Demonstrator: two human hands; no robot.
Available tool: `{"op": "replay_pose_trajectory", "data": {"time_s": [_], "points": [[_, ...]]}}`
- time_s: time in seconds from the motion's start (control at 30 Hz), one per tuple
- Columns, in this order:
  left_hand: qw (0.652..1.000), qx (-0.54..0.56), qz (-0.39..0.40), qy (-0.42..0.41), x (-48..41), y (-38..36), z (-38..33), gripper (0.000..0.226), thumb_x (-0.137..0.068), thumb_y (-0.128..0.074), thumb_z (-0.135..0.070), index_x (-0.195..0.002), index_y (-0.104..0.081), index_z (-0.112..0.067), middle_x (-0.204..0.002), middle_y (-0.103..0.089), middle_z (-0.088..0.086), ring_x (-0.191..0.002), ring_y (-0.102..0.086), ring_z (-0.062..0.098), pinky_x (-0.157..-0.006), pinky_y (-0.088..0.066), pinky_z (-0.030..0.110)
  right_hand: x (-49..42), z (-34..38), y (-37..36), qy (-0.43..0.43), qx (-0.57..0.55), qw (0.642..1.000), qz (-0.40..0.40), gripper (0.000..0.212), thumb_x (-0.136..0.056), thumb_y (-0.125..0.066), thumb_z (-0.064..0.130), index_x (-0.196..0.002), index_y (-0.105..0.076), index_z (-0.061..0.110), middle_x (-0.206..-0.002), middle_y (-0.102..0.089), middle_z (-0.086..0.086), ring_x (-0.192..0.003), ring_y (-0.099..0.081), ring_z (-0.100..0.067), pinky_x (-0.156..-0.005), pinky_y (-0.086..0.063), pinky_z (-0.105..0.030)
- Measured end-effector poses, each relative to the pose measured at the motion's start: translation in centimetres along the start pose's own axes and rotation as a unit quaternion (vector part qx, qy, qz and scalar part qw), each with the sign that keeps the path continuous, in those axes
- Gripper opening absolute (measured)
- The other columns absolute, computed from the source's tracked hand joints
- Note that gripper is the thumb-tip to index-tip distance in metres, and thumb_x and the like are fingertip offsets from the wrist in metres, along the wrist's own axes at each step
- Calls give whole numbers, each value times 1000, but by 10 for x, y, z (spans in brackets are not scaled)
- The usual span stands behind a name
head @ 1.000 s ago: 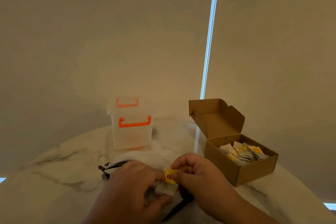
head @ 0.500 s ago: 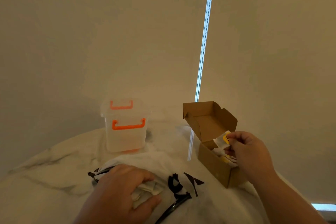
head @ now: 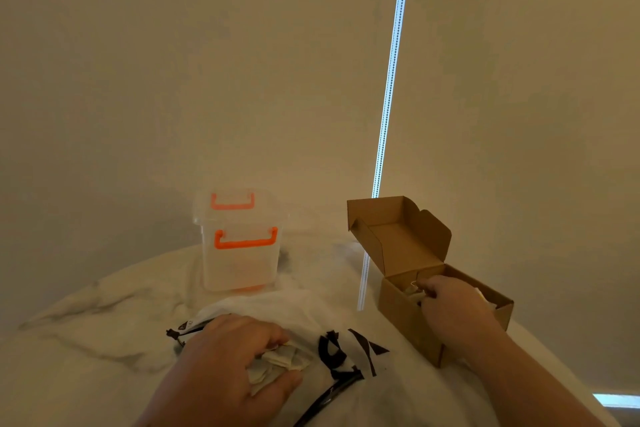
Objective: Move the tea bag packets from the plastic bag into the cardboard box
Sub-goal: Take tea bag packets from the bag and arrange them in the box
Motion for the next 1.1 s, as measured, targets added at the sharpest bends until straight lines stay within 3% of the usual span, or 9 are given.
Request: {"op": "replay_pose_trajectory", "data": {"time_s": [0.2, 0.33, 0.4, 0.5, 0.57, 0.63, 0.77, 0.93, 1.1], "points": [[999, -30, 1, 11, -2, 1, -3, 28, -62, -58, -75, -87, -57, -62, -89, -57, -40, -95, -49, -16, -75, -43, 8, 9, 24, -7, 55, -42, 997, -13, 27, -100, -49, 29, -125, -59, 35, -113, -61, 10, -92, -54, -7, -68, -42, -19], [999, -51, 4, 17, -4, 5, -4, 23, -74, -56, -51, -92, -68, -44, -86, -59, -36, -91, -51, -11, -72, -40, 8, 18, 37, -5, 70, -68, 995, 0, 28, -100, -50, 28, -126, -59, 33, -112, -62, 8, -94, -58, -9, -79, -49, -24], [998, -49, 11, 28, -7, 5, -3, 20, -79, -52, -40, -92, -68, -41, -86, -59, -33, -91, -52, -9, -75, -41, 12, 27, 43, 6, 86, -90, 992, -22, 25, -99, -52, 26, -122, -60, 33, -111, -61, 7, -90, -57, -7, -73, -47, -21], [998, -36, 26, 45, -6, 3, 0, 23, -85, -48, -35, -96, -67, -39, -92, -60, -29, -93, -51, -8, -82, -42, 14, 51, 66, 18, 163, -100, 980, -52, 20, -97, -56, 26, -110, -63, 41, -112, -62, 14, -91, -58, 0, -73, -47, -14], [995, -73, 48, 47, -7, 0, 1, 24, -90, -47, -35, -102, -67, -36, -98, -62, -24, -97, -52, -3, -87, -43, 16, 76, 85, 24, 231, -152, 959, -60, 19, -94, -59, 27, -94, -64, 46, -93, -64, 23, -87, -58, 6, -68, -47, -9], [984, -147, 79, 56, -8, -5, -1, 28, -92, -44, -41, -110, -65, -36, -105, -61, -19, -106, -48, 7, -94, -41, 26, 100, 106, 19, 283, -173, 944, -7, 20, -92, -61, 28, -89, -68, 46, -86, -65, 26, -86, -58, 9, -69, -47, -7], [957, -250, 117, 90, -7, -13, 6, 33, -95, -38, -45, -117, -61, -34, -125, -52, -16, -127, -31, 15, -105, -27, 35, 122, 139, -28, 341, -42, 929, 140, 24, -96, -55, 30, -111, -71, 39, -105, -67, 18, -97, -59, -2, -87, -49, -16], [935, -309, 140, 103, -2, -16, 12, 38, -91, -40, -49, -116, -61, -30, -127, -47, -8, -127, -30, 19, -106, -26, 38, 110, 141, -68, 334, 46, 923, 186, 26, -93, -50, 36, -109, -69, 28, -104, -64, 5, -95, -59, -15, -87, -52, -33], [927, -327, 151, 103, 0, -16, 13, 38, -87, -45, -51, -117, -57, -31, -125, -47, -7, -125, -31, 20, -103, -28, 38, 111, 138, -82, 350, 106, 910, 195, 30, -94, -45, 39, -108, -68, 26, -109, -59, 3, -101, -56, -18, -90, -51, -39]]}}
Point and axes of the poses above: each hand's wrist, its own x-axis away from the middle knuckle, its own y-axis out of the back of the hand, z = x × y, the point moved 7 cm from there along -x, towards the middle knuckle
